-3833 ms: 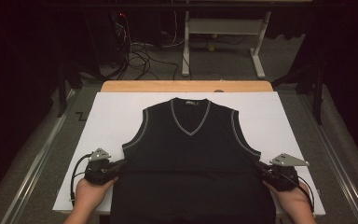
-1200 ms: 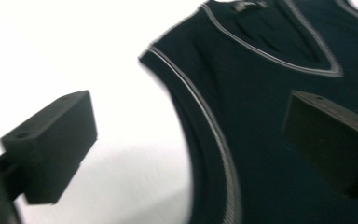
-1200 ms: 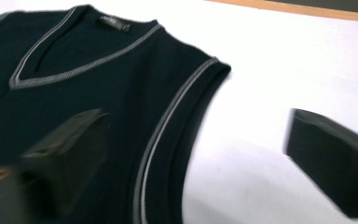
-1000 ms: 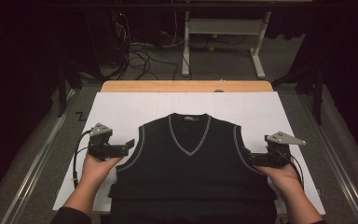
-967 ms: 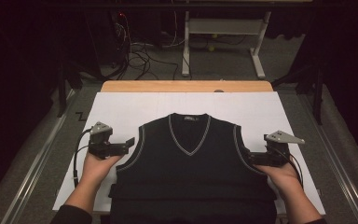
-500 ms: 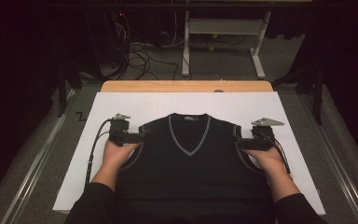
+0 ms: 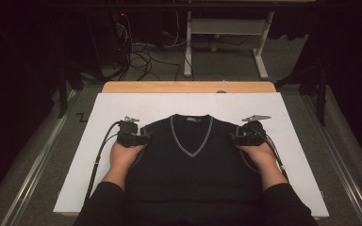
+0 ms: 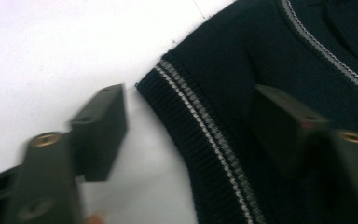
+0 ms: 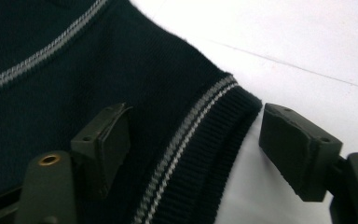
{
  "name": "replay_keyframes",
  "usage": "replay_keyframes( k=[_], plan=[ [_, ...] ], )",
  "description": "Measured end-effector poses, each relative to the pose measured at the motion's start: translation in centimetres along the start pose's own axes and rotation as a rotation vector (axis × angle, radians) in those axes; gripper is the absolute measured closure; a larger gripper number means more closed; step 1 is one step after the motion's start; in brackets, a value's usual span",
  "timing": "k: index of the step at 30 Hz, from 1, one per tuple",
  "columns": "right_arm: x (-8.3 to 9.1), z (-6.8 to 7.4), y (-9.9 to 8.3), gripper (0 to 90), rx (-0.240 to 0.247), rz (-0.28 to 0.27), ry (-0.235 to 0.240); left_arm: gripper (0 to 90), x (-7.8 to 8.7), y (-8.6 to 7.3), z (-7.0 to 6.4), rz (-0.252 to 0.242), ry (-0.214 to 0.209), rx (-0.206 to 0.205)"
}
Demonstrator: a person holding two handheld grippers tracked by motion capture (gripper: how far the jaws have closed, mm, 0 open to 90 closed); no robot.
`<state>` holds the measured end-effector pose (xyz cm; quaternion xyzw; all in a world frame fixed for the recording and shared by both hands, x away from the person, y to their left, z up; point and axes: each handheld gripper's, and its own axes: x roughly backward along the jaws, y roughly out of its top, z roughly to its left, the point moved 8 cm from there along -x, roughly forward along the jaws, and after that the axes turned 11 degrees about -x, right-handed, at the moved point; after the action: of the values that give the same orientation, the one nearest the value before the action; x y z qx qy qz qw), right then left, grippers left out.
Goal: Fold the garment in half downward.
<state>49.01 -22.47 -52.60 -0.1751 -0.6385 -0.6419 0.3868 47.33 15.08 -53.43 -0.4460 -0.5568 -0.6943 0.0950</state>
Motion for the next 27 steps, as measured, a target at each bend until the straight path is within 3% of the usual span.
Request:
replay_keyframes(
  k=[9,14,21,27],
  plan=[
    [0.0,0.5,0.1,40.4,0.010,-0.008,0.009,44.3,-0.2,0.2,-0.2,0.003,0.025,0.024],
    [0.0,1.0,0.1,48.7,0.022,0.005,0.020,46.0,-0.2,0.3,-0.1,-0.004,0.014,0.068],
    [0.0,1.0,0.2,49.6,0.030,0.009,0.026,46.4,-0.3,0.3,-0.1,-0.004,0.032,0.040],
    [0.0,1.1,0.2,57.5,0.029,0.007,0.039,51.0,-0.3,0.3,-0.1,-0.007,0.027,0.044]
  ],
)
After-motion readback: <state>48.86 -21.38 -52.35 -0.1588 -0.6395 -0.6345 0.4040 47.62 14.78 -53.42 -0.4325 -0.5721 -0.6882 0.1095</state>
